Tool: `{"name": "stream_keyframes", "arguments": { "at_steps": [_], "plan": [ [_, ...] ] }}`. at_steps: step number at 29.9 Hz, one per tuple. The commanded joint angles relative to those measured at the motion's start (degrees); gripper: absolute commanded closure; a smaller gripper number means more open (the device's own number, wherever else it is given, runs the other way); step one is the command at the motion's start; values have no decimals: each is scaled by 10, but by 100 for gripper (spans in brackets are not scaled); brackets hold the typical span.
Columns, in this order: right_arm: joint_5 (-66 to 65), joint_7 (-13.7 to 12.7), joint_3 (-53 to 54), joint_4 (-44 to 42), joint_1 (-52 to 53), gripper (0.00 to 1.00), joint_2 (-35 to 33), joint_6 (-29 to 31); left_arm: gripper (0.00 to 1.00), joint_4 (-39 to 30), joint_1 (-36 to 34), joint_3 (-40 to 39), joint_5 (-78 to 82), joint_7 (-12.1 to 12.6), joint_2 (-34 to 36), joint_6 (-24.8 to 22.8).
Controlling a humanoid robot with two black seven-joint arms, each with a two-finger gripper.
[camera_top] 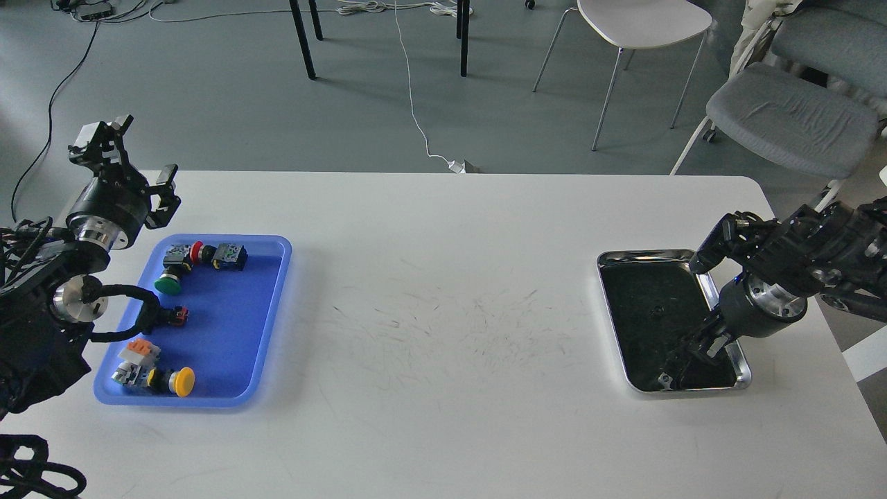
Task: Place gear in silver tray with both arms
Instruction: 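Lower the gear into the silver tray with the right gripper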
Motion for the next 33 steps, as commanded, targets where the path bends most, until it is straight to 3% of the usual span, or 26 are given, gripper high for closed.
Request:
{"name": "stream_keyframes", "arguments": {
  "at_steps": [1, 20, 33],
  "plan": [
    [0, 0, 0, -9, 1, 99, 14, 0, 2, 0, 0, 0, 0, 0, -1, 0],
    [0, 0, 2, -18, -11, 93, 31, 0, 2, 0, 1, 0, -1, 0, 0, 0],
    [2, 0, 10, -28, -11, 74, 31, 0, 2, 0, 1, 0, 0, 0, 0, 0]
  ]
}}
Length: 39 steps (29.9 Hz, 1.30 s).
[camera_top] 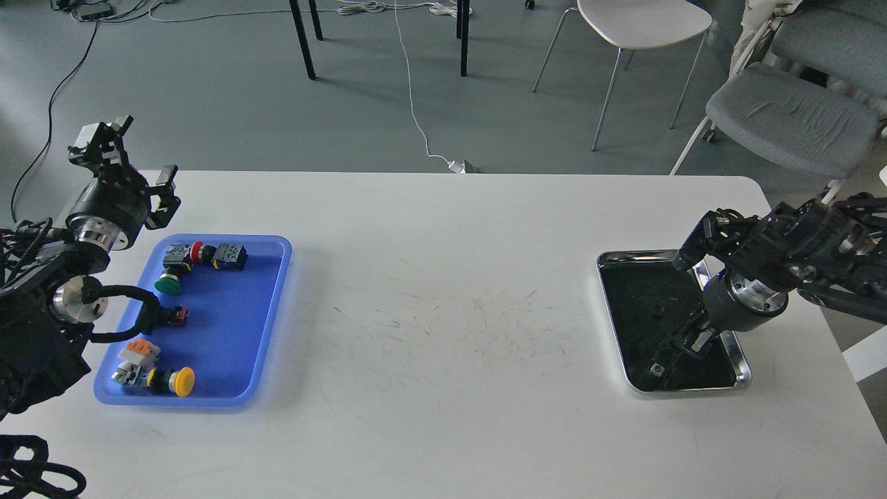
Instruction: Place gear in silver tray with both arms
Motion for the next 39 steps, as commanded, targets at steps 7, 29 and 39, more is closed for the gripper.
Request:
{"name": "stream_keyframes", "arguments": {
  "at_steps": [7, 29, 39],
  "plan": [
    [0, 0, 5, 1, 1, 70, 0, 0, 2, 0, 0, 0, -1, 0, 0, 0],
    [97, 0, 157, -18, 5, 34, -37, 0, 2, -1, 23, 19, 16, 0, 2, 0],
    [238, 0, 255, -20, 1, 23, -126, 0, 2, -2, 24, 34, 16, 0, 9, 0]
  ]
}}
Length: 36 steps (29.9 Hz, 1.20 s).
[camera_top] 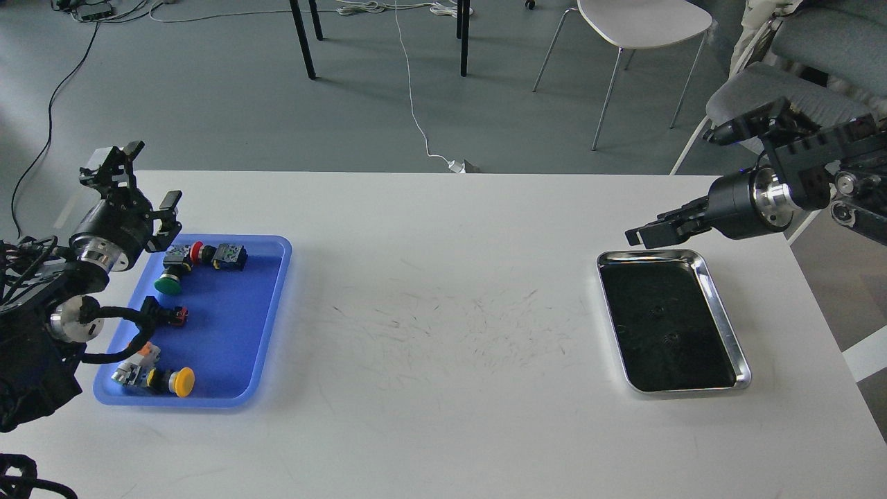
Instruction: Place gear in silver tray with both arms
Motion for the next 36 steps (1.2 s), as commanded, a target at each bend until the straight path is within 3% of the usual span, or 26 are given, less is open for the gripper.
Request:
{"name": "stream_keyframes", "arguments": {
  "at_steps": [1, 12, 18, 23, 28, 32, 36],
  "plan": [
    [84, 0, 45, -1, -6, 23, -39, 0, 2, 0, 1, 1, 0, 0, 2, 0],
    [356, 0, 65, -36, -55, 19, -80, -84, 2, 1, 1, 0, -5, 0, 19, 0],
    [526, 0, 65, -58, -101, 7, -73, -144, 2, 1, 1, -13, -15, 35, 38, 0],
    [580, 0, 68, -56, -146, 7, -53, -221, 2, 1, 1, -21, -32, 54, 44, 0],
    [680, 0, 79, -49, -174, 7, -46, -233, 2, 1, -6, -39, -49, 82, 45, 0],
    [729, 0, 82, -45, -174, 7, -42, -233, 2, 1, -19, -38, -50, 77, 44, 0],
    [756, -54, 108, -18, -174, 7, -44, -231, 2, -9, -25, -41, -49, 79, 44, 0]
  ]
}}
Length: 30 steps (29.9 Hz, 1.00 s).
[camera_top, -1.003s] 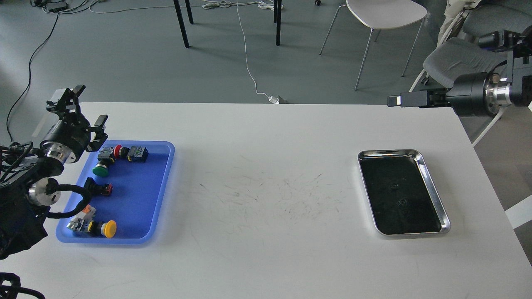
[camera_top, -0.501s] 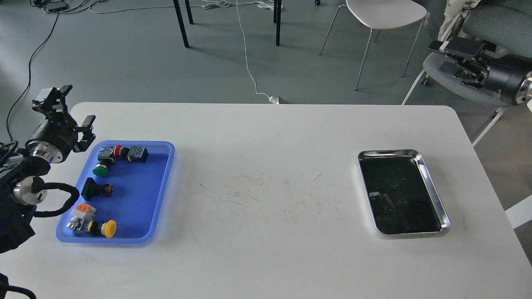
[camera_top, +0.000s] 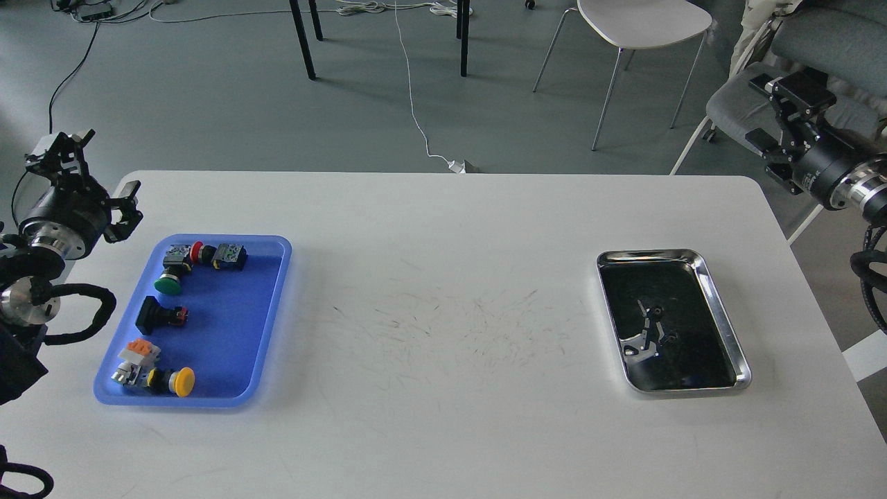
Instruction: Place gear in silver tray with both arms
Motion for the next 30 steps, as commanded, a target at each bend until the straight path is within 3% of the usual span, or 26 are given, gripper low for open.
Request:
{"name": "stream_keyframes", "arguments": {
  "at_steps": [1, 4, 9, 13, 15, 18, 22, 24, 26, 30],
  "plan": [
    [23, -41, 28, 20, -1, 7, -1, 6, 2, -6, -9, -2, -1, 3, 0, 0],
    [23, -53, 39, 38, -4, 7, 5, 3, 1, 2, -24, 5, -1, 8, 2, 0],
    [18, -48, 43, 59, -11, 6, 43, 10, 1, -15, -41, -6, -4, 89, 0, 0],
    [16, -49, 46, 39, -12, 7, 93, -9, 1, -7, -43, -19, -15, 133, -19, 0],
    [23, -47, 52, 45, -14, 1, 102, -1, 1, -7, -45, -16, -14, 151, -32, 0],
    [24, -43, 55, 39, -24, 1, 123, -8, 1, -4, -46, -15, -14, 149, -50, 0],
    [43, -39, 74, 25, -35, 1, 164, -19, 0, 2, -46, -13, -13, 110, -78, 0],
    [63, -42, 76, 20, -41, 1, 176, -21, 0, 10, -50, -20, -17, 110, -78, 0],
    [92, -49, 79, 18, -41, 1, 180, -22, 0, 11, -64, -22, -23, 118, -83, 0],
    [183, -50, 85, 18, -43, 1, 185, -21, 0, 5, -77, -42, -48, 180, -94, 0]
  ]
}}
